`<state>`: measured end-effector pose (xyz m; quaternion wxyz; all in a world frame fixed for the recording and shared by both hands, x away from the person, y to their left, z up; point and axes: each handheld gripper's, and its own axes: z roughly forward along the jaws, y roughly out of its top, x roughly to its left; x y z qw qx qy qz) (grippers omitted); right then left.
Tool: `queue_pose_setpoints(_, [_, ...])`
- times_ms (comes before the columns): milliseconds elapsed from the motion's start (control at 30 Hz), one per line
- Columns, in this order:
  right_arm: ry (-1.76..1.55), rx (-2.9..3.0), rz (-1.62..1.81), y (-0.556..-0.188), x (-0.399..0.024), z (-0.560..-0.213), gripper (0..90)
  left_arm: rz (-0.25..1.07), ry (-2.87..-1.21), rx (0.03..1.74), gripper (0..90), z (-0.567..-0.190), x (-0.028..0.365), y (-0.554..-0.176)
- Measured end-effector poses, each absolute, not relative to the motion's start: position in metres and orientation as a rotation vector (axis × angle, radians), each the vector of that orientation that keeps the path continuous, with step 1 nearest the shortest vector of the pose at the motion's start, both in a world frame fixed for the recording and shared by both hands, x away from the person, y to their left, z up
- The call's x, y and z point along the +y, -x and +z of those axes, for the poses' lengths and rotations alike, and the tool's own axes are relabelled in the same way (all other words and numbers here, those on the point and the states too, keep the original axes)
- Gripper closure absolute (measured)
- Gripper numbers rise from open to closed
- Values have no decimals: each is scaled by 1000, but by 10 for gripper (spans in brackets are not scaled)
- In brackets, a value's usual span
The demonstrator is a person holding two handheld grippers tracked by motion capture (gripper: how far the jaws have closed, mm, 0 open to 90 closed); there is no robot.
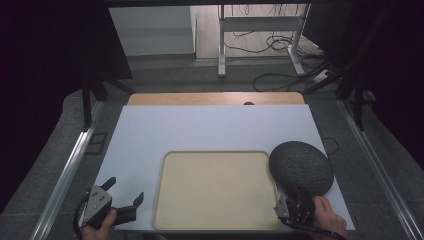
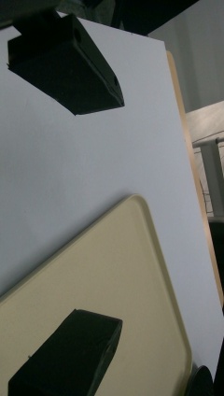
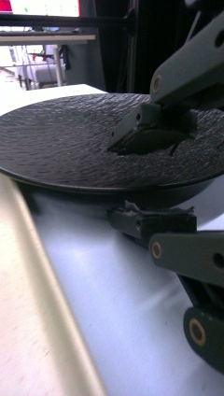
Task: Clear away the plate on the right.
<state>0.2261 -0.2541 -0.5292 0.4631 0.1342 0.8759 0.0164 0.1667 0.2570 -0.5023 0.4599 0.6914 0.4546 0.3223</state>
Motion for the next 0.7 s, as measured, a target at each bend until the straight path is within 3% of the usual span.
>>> queue_pose_setpoints(433, [-304,2078,-79,-232,-249,-542,697,796,-1712,1110,0,-502,255,-168])
queue_pose_setpoints(700, [-246,2057,-164,-234,-246,-550,806,799,-1717,1106,0,-502,255,-168])
